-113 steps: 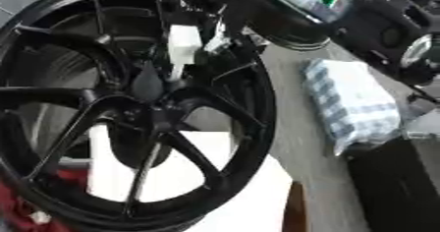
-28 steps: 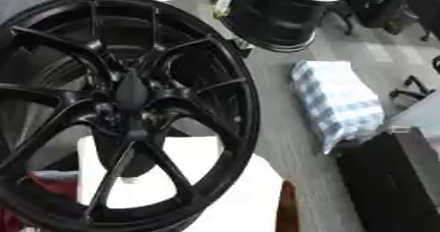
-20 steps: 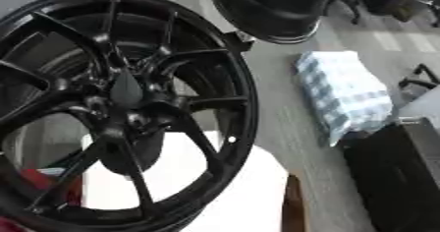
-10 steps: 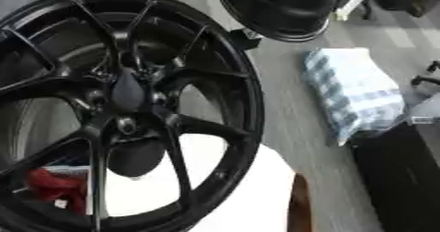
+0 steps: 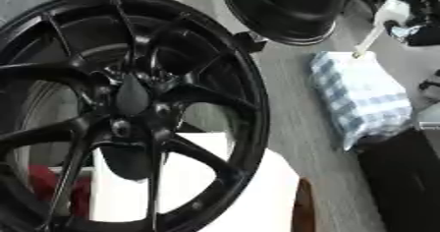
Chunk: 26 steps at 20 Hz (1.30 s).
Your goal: Pull the pin out of the wheel hub.
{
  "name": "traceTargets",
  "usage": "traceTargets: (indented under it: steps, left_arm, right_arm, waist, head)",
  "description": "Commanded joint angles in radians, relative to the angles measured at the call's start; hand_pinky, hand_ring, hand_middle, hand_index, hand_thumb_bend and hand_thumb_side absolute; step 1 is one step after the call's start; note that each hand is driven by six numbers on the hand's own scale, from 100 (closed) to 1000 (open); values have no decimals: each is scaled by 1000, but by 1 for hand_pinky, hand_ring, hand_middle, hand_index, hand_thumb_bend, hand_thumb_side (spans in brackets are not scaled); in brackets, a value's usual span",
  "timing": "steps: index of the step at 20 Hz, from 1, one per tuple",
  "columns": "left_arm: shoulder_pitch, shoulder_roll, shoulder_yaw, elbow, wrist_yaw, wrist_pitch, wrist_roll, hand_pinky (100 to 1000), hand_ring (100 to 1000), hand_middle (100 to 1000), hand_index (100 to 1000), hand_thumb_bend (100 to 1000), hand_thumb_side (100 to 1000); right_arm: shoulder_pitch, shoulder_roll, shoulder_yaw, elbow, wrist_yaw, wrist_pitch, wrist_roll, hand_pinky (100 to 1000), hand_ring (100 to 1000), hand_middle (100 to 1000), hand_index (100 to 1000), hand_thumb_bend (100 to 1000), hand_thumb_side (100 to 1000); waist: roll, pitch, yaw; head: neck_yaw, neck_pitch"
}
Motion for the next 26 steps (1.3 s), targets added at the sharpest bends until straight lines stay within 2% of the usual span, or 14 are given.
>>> traceTargets:
  steps: [1,6,7,10,11,16,17,19,22,26]
  left_arm:
    - [-8,16,-1,-15,-4,2,-8,988,625,604,817,125,815]
    - [-9,16,-2,-15,-2,3,-11,988,625,604,817,125,815]
    - [-8,16,-2,-15,-2,4,-11,989,625,604,818,130,821]
    - [-8,14,-2,-15,-4,7,-14,989,626,604,818,129,819]
    - [-9,14,-3,-15,-4,8,-14,989,626,604,818,129,819]
    - [-9,15,-3,-15,-3,8,-16,989,626,604,818,129,819]
    - [-10,15,-3,-15,-3,8,-16,989,627,605,818,130,819]
    - [-11,16,-5,-15,-1,9,-18,988,626,605,818,129,818]
    - [-13,18,-6,-15,2,9,-19,988,630,605,818,126,815]
    - [-19,24,-11,-15,6,4,-26,987,635,604,817,123,811]
  right_arm:
    - [37,-21,-42,-65,1,7,-48,746,905,814,816,278,100]
    - [57,-16,-43,-97,-7,25,-76,746,905,814,816,278,100]
    - [60,-18,-46,-96,-5,28,-79,844,979,839,932,445,317]
    - [61,-25,-65,-78,29,59,-114,821,957,802,902,457,167]
    - [60,-23,-63,-82,43,66,-127,809,949,797,894,452,145]
    - [59,-14,-54,-102,80,86,-152,809,949,797,894,452,145]
    - [57,-12,-54,-105,81,87,-154,741,861,708,826,283,177]
    - [30,3,-54,-136,64,71,-170,707,793,613,774,170,218]
    - [0,27,-33,-204,23,29,-204,674,743,548,732,133,202]
    - [-29,65,-2,-291,-36,-29,-261,651,717,533,708,153,186]
  waist:
    - [4,-11,3]
    - [4,-11,6]
    - [3,-11,5]
    - [0,-11,6]
    - [0,-11,7]
    - [0,-11,9]
    - [0,-12,10]
    - [-1,-15,14]
    - [1,-16,16]
    - [5,-16,23]
  head:
    - [-14,-8]
    - [-17,-8]
    - [-16,-8]
    - [-21,-11]
    - [-22,-11]
    - [-23,-11]
    - [-25,-10]
    - [-32,-9]
    - [-34,-12]
    - [-37,-15]
